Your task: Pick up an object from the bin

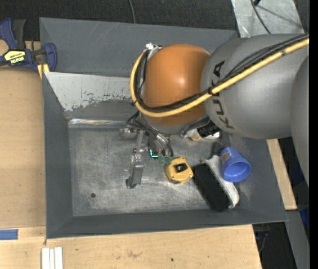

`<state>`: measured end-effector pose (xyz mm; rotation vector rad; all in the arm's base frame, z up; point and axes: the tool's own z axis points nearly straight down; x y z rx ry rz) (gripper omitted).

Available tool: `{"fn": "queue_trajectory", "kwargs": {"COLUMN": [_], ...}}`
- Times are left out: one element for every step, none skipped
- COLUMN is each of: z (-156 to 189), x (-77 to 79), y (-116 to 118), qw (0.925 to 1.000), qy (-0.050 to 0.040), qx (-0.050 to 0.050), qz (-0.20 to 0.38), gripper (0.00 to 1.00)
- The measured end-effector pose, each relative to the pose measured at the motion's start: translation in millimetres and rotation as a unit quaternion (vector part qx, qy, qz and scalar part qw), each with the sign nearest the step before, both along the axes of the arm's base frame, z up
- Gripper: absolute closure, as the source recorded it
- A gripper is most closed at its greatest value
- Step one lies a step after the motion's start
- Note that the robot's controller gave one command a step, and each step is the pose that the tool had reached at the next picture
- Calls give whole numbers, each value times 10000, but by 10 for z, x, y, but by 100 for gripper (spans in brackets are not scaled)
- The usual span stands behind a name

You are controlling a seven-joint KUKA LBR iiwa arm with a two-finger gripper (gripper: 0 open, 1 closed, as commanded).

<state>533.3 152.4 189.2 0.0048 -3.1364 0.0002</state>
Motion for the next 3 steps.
{"fn": "queue_trajectory", "kwargs": {"z": [20,181,-85], "x": [6,-26,120], "y": [-2,48,-210], "qw": [10000,9994,9973], "qy": [-16,-13,-96], "qx": [2,-7,16], "qz": [-5,336,733], "gripper": [0,0,0]}}
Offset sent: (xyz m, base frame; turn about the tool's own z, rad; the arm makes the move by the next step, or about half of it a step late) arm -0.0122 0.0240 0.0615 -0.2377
